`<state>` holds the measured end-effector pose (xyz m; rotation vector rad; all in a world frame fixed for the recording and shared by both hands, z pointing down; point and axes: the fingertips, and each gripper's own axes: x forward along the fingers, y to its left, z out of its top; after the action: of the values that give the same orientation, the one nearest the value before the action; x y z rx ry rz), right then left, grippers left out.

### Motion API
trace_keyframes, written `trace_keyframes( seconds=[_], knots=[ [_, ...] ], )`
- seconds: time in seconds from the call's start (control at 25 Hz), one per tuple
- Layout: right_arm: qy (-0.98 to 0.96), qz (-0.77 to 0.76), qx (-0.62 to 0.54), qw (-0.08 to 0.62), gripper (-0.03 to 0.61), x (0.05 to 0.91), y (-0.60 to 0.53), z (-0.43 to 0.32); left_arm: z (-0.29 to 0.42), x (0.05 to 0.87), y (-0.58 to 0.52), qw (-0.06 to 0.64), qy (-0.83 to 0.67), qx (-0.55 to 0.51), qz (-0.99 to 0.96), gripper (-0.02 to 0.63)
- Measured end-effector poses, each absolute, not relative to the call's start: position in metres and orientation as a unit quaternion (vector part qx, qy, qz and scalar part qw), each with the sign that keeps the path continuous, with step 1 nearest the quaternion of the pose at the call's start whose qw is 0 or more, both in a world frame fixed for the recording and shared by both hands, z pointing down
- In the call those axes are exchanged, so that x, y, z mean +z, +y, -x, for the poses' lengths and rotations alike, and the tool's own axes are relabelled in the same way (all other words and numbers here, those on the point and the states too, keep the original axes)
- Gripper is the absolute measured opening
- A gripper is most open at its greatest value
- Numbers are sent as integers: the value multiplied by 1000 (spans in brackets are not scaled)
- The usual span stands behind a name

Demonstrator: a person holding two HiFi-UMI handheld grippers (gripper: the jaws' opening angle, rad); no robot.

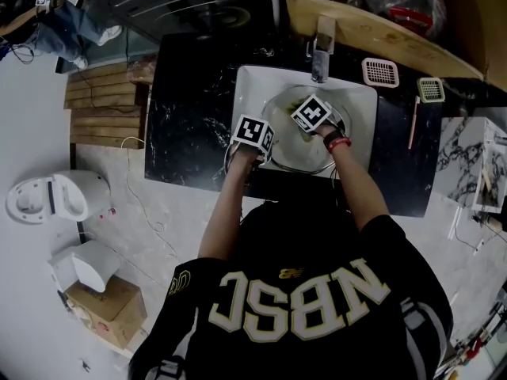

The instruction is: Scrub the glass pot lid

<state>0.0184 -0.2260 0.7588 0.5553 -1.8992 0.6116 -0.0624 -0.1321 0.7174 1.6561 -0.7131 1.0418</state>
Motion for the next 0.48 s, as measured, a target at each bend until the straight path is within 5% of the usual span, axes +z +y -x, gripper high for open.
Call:
trace_keyframes(
  seconds=[0.48],
  knots=[
    [-733, -234, 216, 601, 52, 739, -184, -111, 62, 716, -134, 501, -299, 418, -696, 12]
  ],
)
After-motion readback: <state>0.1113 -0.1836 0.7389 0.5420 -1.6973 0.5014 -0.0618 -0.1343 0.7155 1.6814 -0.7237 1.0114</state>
